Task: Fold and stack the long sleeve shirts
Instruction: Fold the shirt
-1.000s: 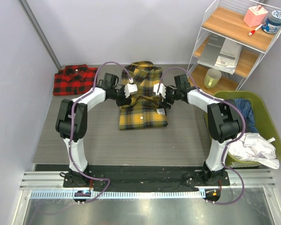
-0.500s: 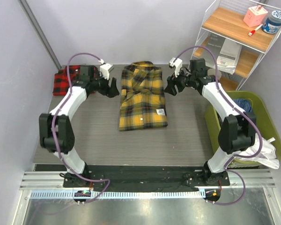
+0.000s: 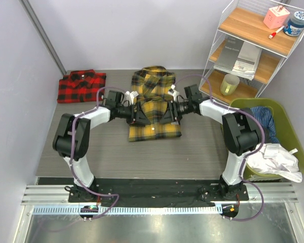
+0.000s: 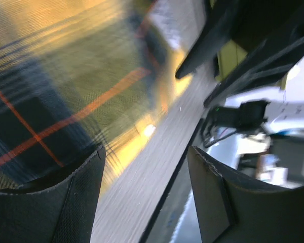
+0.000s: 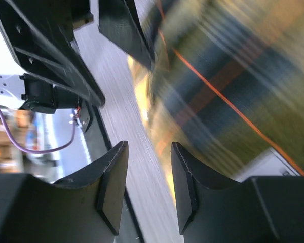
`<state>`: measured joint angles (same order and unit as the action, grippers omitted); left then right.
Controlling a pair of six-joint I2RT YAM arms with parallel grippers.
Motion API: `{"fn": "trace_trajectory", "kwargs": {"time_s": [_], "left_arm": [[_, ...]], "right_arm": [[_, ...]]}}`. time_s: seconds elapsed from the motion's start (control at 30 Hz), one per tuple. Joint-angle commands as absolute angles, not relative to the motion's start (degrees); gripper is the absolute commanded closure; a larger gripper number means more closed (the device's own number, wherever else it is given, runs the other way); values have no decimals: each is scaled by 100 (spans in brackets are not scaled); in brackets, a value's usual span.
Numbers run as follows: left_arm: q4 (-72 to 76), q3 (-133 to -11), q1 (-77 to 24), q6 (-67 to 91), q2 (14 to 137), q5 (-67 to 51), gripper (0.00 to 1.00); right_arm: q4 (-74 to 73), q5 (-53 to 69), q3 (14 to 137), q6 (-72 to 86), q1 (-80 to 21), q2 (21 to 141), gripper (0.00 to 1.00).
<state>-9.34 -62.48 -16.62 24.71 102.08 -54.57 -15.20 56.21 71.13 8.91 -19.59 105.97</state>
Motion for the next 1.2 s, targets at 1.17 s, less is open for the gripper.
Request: {"fn": "trace_trajectory", "kwargs": {"time_s": [1.17], "left_arm": [[-421, -4756, -1538, 3604, 10591, -4281, 33]], "right_arm": [[-1283, 5185, 5494, 1538, -1556, 11286, 55]]}}
